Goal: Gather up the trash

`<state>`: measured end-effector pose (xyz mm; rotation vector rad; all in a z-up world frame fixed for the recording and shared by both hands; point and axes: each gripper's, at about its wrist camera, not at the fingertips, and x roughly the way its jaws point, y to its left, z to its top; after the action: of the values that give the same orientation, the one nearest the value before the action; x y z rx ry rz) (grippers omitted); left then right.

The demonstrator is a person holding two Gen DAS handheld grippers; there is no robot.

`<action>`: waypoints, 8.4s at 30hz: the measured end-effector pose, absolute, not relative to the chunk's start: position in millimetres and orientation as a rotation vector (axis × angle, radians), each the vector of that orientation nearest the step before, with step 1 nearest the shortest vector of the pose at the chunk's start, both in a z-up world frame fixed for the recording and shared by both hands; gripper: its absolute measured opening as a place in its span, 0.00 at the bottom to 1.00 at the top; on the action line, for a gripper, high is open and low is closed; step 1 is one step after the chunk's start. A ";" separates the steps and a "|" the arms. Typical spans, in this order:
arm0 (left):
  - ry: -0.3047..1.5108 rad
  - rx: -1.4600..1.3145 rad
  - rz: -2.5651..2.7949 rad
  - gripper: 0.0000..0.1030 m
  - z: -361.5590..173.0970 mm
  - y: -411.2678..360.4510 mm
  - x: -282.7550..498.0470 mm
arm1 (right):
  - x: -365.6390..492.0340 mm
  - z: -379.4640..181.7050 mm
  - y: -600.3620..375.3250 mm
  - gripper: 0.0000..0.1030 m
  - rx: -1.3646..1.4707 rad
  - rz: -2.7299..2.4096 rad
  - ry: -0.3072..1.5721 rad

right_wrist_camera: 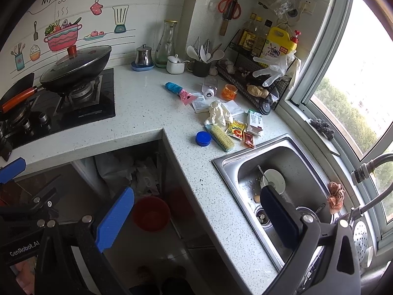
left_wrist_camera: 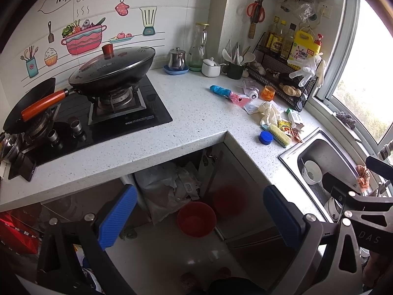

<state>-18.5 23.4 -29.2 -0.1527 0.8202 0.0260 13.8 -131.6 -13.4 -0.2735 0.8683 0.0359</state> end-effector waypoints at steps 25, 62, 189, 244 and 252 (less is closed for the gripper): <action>0.899 0.020 -0.149 0.99 -46.0 -51.0 131.5 | 116.1 -40.2 -198.6 1.00 -0.213 -0.071 0.934; 1.190 0.201 -0.301 0.50 -208.6 -176.5 318.7 | 268.8 -169.3 -314.3 1.00 -0.144 -0.073 1.239; 1.365 0.122 -0.216 0.42 -639.6 68.6 169.1 | 152.7 -614.8 -72.0 0.89 -0.127 0.228 1.406; 1.379 0.216 -0.350 0.80 -565.8 35.9 170.8 | 131.1 -540.4 -105.9 0.99 0.001 0.030 1.410; 1.329 0.191 -0.263 0.80 -466.7 52.9 135.3 | 114.4 -459.0 -87.6 0.99 -0.026 0.117 1.392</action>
<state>135.3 52.9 -466.7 0.1908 1.3295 -0.2626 114.4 -87.6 -459.0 -0.0264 1.3916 0.1168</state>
